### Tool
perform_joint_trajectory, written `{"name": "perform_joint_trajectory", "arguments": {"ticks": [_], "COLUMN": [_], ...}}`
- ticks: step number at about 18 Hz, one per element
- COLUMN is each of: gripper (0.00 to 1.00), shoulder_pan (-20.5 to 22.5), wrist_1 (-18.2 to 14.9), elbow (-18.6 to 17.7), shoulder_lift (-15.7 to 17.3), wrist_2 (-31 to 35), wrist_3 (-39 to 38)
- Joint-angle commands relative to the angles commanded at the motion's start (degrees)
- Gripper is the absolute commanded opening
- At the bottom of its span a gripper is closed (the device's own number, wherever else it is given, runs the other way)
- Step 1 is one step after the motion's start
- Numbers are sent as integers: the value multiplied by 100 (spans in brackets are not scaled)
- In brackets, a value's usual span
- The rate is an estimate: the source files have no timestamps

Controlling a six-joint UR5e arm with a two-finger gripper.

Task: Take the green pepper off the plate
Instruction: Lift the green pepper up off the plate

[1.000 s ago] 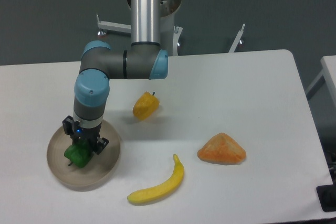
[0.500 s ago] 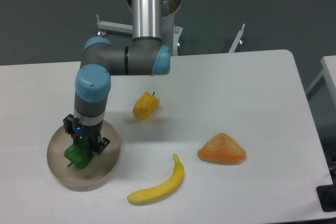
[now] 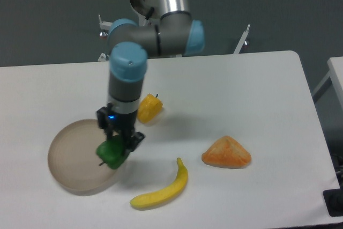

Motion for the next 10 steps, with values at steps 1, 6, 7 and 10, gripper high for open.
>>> {"name": "perform_joint_trajectory", "arguments": {"ticks": [1,6,7,10], "gripper": [43,43,43,43], "shoulder_pan": [114,1068,1064,1064], "wrist_1": [-27,-419,-422,-422], "elbow": [35,593,607,598], "shoulder_lift": [9,-287,-290,-299], "wrist_2": [70,848,853,941], "wrist_3": [202,2406,2418,2427]}}
